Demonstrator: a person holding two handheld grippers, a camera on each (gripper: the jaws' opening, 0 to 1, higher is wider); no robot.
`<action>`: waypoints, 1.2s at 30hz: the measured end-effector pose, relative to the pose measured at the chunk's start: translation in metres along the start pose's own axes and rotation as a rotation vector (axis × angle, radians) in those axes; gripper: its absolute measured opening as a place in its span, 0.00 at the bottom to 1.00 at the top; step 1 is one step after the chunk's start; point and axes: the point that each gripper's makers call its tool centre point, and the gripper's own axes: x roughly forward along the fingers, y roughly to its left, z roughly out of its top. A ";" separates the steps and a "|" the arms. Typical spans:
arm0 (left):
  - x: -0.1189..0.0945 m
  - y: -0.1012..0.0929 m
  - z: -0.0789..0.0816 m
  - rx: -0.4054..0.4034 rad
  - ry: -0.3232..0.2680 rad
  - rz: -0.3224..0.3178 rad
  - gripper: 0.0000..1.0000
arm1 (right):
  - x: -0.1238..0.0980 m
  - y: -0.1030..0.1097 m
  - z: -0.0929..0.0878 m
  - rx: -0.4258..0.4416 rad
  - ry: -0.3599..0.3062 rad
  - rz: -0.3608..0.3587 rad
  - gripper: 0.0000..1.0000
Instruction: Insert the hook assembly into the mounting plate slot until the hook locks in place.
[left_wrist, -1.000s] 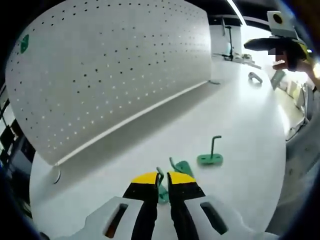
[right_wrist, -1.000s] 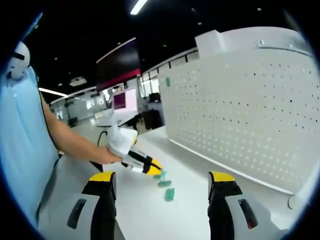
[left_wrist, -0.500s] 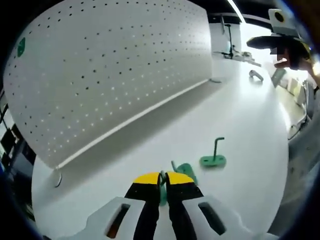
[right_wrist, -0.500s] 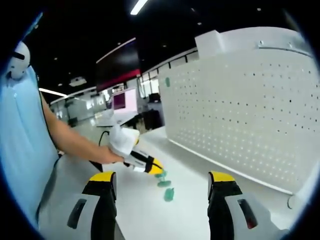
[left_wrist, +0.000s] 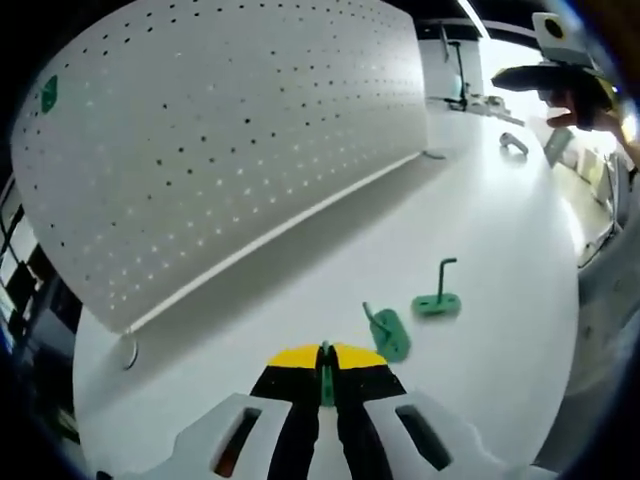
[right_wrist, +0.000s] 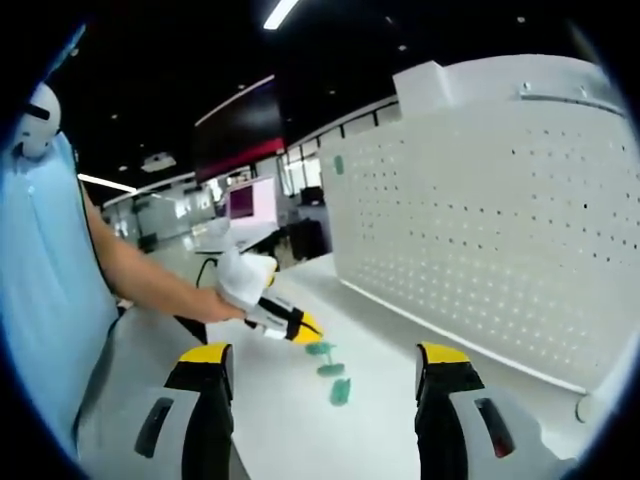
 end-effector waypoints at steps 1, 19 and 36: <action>-0.002 0.002 -0.002 -0.011 -0.001 -0.002 0.04 | 0.000 0.000 0.000 -0.002 0.001 0.001 0.75; -0.031 0.006 0.029 -0.077 -0.111 -0.017 0.03 | 0.001 0.008 0.006 -0.024 0.002 0.013 0.75; -0.083 -0.009 0.096 -0.159 -0.331 -0.093 0.03 | 0.008 0.016 0.016 -0.052 -0.003 0.036 0.75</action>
